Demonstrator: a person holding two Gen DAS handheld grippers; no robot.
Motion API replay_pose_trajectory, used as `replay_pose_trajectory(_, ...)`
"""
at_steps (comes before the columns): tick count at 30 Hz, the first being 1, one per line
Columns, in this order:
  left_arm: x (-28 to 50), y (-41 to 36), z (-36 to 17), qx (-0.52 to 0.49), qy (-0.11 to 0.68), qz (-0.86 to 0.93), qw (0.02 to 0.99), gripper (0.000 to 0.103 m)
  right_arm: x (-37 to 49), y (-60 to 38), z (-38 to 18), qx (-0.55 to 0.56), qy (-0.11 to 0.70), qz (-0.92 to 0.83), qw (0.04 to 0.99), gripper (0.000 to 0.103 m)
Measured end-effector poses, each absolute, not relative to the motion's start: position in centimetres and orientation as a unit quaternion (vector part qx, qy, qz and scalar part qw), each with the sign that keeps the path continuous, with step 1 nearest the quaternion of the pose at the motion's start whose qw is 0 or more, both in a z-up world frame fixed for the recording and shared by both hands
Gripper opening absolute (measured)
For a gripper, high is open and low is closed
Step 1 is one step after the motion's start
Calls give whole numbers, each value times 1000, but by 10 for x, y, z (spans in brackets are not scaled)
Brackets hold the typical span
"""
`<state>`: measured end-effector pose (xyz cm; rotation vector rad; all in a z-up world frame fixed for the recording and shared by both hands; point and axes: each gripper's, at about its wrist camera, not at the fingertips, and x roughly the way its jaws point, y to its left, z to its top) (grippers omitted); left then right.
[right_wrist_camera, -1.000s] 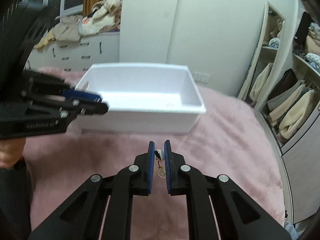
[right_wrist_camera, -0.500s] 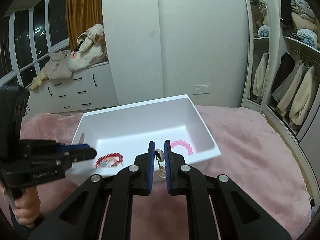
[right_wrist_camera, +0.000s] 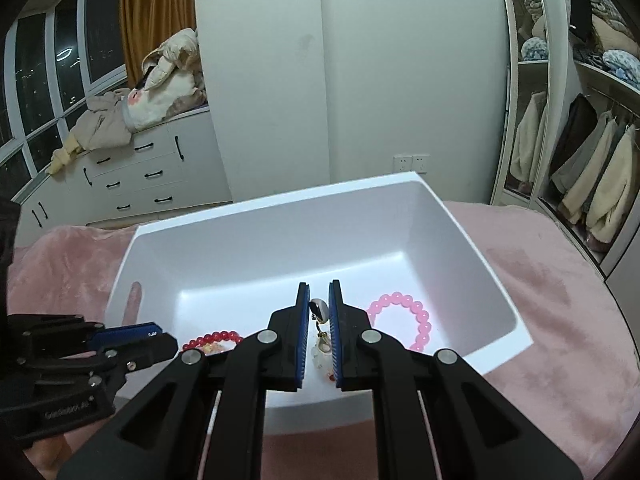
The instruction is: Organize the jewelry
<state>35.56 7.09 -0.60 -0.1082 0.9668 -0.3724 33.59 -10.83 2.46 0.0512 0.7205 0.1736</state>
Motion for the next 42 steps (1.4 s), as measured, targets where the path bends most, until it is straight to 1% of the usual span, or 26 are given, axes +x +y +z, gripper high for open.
replay_pose_trajectory(2, 355, 70, -6, -47, 460, -175, 869, 24, 338, -107, 18, 19, 356, 79, 931, 13)
replay_pose_trajectory(3, 354, 69, -5, -45, 459, -173, 870, 25, 339, -106, 15, 19, 359, 78, 930, 23)
replay_pose_trajectory(4, 352, 69, -4, -43, 457, -172, 871, 28, 339, -106, 13, 21, 358, 75, 930, 36)
replay_pose_trajectory(5, 350, 67, -1, -40, 452, -170, 875, 38, 337, -107, 13, 25, 351, 74, 933, 68)
replay_pose_trajectory(6, 347, 67, 1, -36, 446, -169, 878, 43, 333, -108, 15, 28, 335, 74, 939, 75)
replay_pose_trajectory(7, 345, 66, 4, -33, 438, -168, 882, 51, 328, -109, 19, 26, 315, 71, 946, 75)
replay_pose_trajectory(8, 341, 66, 8, -28, 429, -167, 887, 58, 326, -112, 21, 30, 306, 67, 949, 81)
replay_pose_trajectory(9, 337, 65, 13, -24, 419, -167, 892, 61, 324, -114, 24, 34, 302, 64, 950, 89)
replay_pose_trajectory(10, 332, 65, 18, -21, 410, -168, 896, 69, 321, -115, 28, 30, 294, 59, 953, 92)
replay_pose_trajectory(11, 328, 66, 24, -19, 402, -170, 900, 77, 318, -116, 32, 25, 287, 54, 956, 98)
replay_pose_trajectory(13, 319, 68, 34, -15, 385, -171, 907, 86, 311, -118, 39, 16, 279, 46, 959, 98)
replay_pose_trajectory(15, 308, 70, 45, -12, 371, -172, 913, 89, 305, -119, 43, 7, 286, 43, 957, 98)
replay_pose_trajectory(16, 304, 71, 50, -12, 367, -172, 914, 92, 304, -118, 44, 4, 288, 44, 957, 98)
replay_pose_trajectory(20, 294, 78, 63, -15, 360, -162, 919, 93, 282, -115, 44, -13, 298, 67, 952, 98)
replay_pose_trajectory(27, 283, 72, 63, -4, 366, -145, 919, 93, 232, -111, 38, -44, 319, 96, 942, 98)
replay_pose_trajectory(30, 274, 68, 67, -3, 369, -139, 919, 93, 210, -113, 47, -56, 320, 96, 941, 98)
replay_pose_trajectory(34, 261, 68, 72, -11, 380, -127, 916, 93, 176, -125, 66, -36, 309, 79, 947, 98)
replay_pose_trajectory(37, 241, 68, 77, -10, 379, -120, 917, 93, 147, -129, 82, -45, 286, 77, 954, 98)
replay_pose_trajectory(42, 200, 58, 81, 14, 366, -89, 926, 93, 112, -139, 99, -56, 273, 65, 958, 98)
